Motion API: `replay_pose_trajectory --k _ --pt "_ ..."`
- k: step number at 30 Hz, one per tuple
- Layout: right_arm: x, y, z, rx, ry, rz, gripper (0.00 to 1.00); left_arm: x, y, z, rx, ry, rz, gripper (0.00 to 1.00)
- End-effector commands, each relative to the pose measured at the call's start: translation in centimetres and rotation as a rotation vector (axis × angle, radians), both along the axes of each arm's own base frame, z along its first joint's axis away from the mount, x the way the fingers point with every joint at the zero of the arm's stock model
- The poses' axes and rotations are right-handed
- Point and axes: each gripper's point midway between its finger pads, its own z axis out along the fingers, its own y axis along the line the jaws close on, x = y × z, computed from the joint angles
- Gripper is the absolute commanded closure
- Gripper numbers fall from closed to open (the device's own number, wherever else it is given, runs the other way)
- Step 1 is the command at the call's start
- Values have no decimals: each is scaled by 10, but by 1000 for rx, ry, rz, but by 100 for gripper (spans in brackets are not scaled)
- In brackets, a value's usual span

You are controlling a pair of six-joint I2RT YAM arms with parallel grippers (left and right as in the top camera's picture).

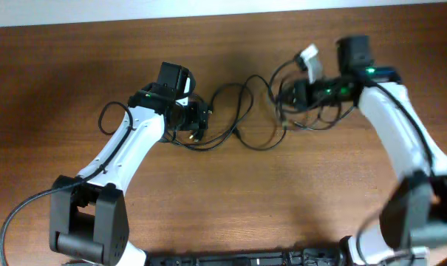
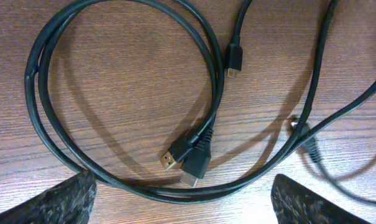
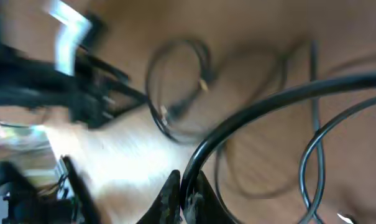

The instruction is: Untangle cables

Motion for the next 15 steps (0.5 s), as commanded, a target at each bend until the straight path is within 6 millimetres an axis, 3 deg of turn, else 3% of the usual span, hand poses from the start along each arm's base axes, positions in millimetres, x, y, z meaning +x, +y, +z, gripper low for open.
replay_pose_trajectory --k 1,2,5,7,8,11,12,13,15 --pt "2 -14 59 -101 -195 -74 96 4 -1 8 3 -31 -14 9" --pt "9 -43 69 -231 -220 -248 96 5 -1 8 2 -36 -14 9" --pt "9 -103 68 -444 -166 -581 96 5 -1 8 2 -36 -14 9" --pt "-5 -132 55 -568 -81 -717 96 5 -1 8 1 -36 -14 9" --pt "-20 -160 43 -704 -12 -816 96 5 -1 8 2 -37 -14 9" --pt "-50 -215 32 -1001 91 -995 96 5 -1 8 2 -37 -14 9" --pt "-51 -219 30 -1010 103 -1001 96 5 -1 8 1 -36 -14 9" --pt "-47 -215 24 -974 119 -985 85 5 -1 8 1 -36 -14 9" --pt "-32 -182 11 -824 130 -850 77 5 -1 8 1 -36 -14 9"
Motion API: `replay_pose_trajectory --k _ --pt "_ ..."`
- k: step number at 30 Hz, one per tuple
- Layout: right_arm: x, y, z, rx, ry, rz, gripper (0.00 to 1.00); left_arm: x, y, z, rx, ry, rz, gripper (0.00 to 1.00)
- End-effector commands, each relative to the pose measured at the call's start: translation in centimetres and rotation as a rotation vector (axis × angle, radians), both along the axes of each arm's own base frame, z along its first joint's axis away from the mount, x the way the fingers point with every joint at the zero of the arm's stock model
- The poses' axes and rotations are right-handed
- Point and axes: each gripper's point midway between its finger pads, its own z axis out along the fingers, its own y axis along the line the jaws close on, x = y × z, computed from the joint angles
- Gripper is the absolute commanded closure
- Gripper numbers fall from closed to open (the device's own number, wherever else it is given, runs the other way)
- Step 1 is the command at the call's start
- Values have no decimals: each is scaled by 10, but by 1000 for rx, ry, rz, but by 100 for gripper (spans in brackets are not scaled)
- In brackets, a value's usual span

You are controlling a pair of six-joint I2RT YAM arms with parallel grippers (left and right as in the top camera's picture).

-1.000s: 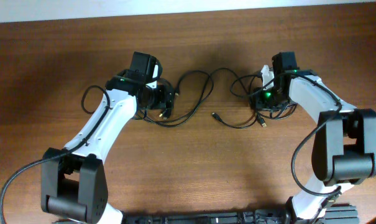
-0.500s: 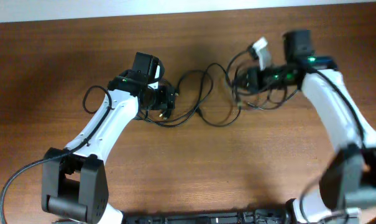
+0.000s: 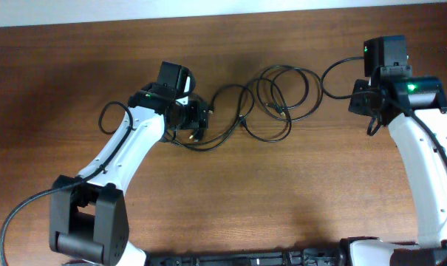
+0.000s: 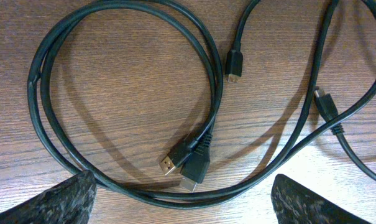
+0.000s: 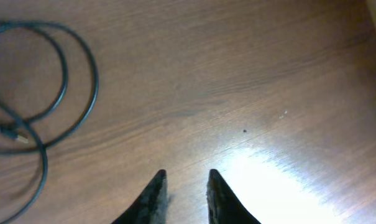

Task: Untangle cables
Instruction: 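Carry the right-held cable to the upper right and release it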

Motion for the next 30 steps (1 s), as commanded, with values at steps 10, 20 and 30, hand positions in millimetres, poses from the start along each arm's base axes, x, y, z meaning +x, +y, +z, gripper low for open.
replay_pose_trajectory --k 10,20,30 --pt "67 181 -97 398 108 751 65 1 -1 7 3 -21 -15 9" --pt "111 232 -155 311 44 846 63 -1 0 6 6 -12 -15 9" --pt "107 228 -204 312 140 824 63 -1 0 6 7 -11 -15 9"
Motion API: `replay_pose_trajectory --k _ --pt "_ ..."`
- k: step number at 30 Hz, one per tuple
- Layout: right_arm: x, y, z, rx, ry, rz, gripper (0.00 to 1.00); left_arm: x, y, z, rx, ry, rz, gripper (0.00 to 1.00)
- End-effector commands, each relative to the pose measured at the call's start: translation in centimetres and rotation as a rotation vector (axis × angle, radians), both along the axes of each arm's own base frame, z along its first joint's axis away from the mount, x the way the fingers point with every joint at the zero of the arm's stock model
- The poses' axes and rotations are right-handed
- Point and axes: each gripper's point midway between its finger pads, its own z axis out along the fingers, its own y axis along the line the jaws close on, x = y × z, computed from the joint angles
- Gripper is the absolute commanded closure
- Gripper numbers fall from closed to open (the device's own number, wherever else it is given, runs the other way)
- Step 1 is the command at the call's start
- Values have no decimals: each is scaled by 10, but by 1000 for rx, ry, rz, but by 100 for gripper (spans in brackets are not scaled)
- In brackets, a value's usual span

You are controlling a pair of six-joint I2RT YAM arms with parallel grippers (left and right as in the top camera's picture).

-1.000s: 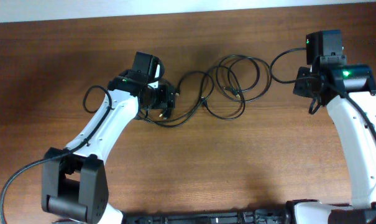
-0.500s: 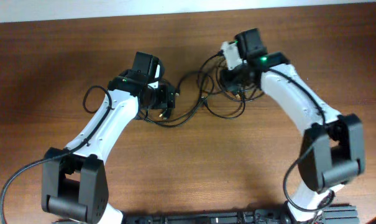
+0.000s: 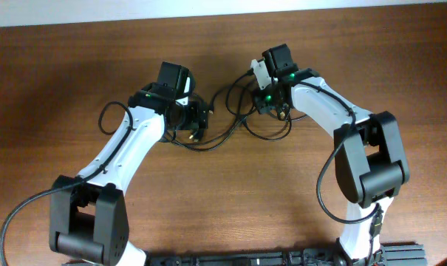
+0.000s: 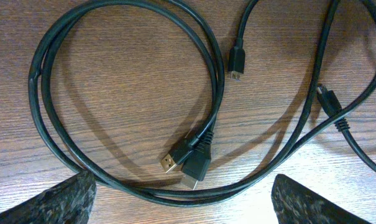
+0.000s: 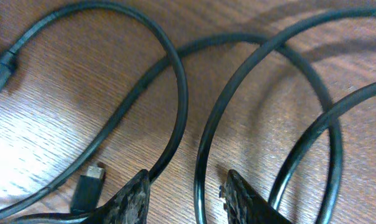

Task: Untangle cables
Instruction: 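Carry the right-held cable to the upper right and release it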

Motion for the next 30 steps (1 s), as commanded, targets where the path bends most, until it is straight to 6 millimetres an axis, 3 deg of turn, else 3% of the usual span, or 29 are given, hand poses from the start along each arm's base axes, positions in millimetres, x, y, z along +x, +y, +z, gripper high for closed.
replay_pose_trajectory --k 1,6,8,10,13,15,17,18,19,20,23,30 --pt "-2 -2 -18 -23 29 -1 64 1 -1 7 3 -18 -16 9" --pt "-9 -9 -38 -63 72 -10 65 1 0 7 4 -18 -16 9" --pt "-15 -11 -45 -69 92 -9 75 1 0 7 4 -18 -15 9" --pt "-16 -10 -45 -63 97 -15 92 1 0 7 3 -18 -15 9" --pt "-21 -2 -37 -10 137 -27 96 1 0 7 4 -18 -15 9" --pt "-21 18 1 100 158 11 96 1 -1 7 4 -18 -16 9" --pt "-12 32 65 207 126 44 96 1 -1 7 4 -18 -16 9" --pt "-2 39 121 292 68 66 96 0 0 7 4 -17 -16 9" --pt "4 40 154 341 26 79 96 0 0 7 4 -17 -16 8" --pt "7 42 206 434 -34 112 96 1 0 7 4 -18 -16 8" --pt "10 37 291 571 -173 165 96 1 0 7 4 -18 -15 8" --pt "4 -3 397 585 -448 122 96 0 0 7 4 -18 -16 8"
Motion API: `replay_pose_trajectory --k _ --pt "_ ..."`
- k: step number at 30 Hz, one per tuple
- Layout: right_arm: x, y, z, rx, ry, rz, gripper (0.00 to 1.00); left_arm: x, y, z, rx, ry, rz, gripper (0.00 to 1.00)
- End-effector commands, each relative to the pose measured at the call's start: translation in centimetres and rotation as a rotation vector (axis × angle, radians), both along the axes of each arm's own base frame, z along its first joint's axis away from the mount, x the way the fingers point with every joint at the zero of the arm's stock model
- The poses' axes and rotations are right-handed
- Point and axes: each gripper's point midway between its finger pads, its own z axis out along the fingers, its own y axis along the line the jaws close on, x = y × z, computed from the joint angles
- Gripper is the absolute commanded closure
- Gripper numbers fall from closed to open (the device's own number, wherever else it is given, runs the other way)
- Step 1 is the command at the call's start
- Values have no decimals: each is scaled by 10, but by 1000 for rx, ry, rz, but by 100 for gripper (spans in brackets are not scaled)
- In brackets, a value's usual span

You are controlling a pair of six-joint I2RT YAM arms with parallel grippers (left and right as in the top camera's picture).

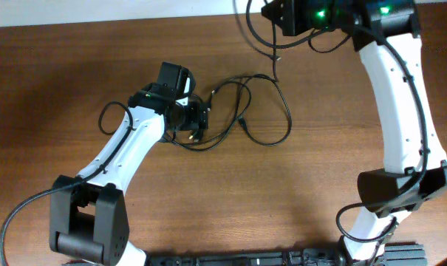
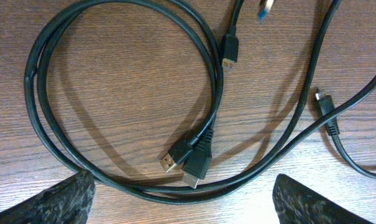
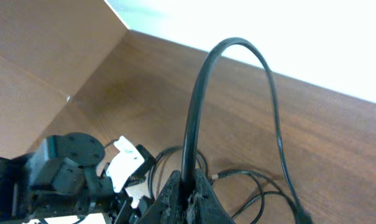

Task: Untangle cables
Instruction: 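Carry the right-held cable to the upper right and release it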

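Black cables (image 1: 247,111) lie looped on the wooden table. My left gripper (image 1: 198,122) stays low over the left coil (image 2: 113,93), open, fingertips (image 2: 51,202) wide apart. Two gold-tipped plugs (image 2: 189,160) rest inside the coil, with a small plug (image 2: 229,50) farther back. My right gripper (image 1: 279,16) is raised near the table's far edge and shut on one black cable (image 3: 194,118). That cable arches above the fingers (image 3: 188,190) and drops back to the tangle; its hanging end (image 1: 275,70) shows in the overhead view.
The table's far edge meets a pale wall (image 1: 208,7) just behind the raised right arm (image 1: 397,89). Bare wood (image 1: 282,207) stretches in front of the cables. The left arm (image 3: 69,168) shows below in the right wrist view.
My right gripper was open and low over the loops in the middle of the tangle. Now it is shut on a black cable, raised toward the far edge. The left gripper has not moved.
At first my right gripper held a cable up at the right of the tangle. Then it stood open over bare wood far right, with loops lying spread. Later it was down among those loops, and now it holds one cable raised. The left gripper stayed open over its coil.
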Motion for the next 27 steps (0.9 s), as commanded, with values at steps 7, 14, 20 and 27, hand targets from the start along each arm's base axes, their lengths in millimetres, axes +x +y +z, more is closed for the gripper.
replay_pose_trajectory --k 7,14,20,27 --pt "-37 -98 167 -8 -483 -275 96 2 -1 7 2 -23 -15 8" --pt "-74 -238 223 -120 -614 -846 96 2 -1 7 2 -24 -15 7" --pt "-139 -396 141 -459 -218 -1671 96 2 -1 7 2 -23 -16 7" --pt "-127 -452 -3 -740 344 -1630 96 0 0 6 4 -16 -15 7"
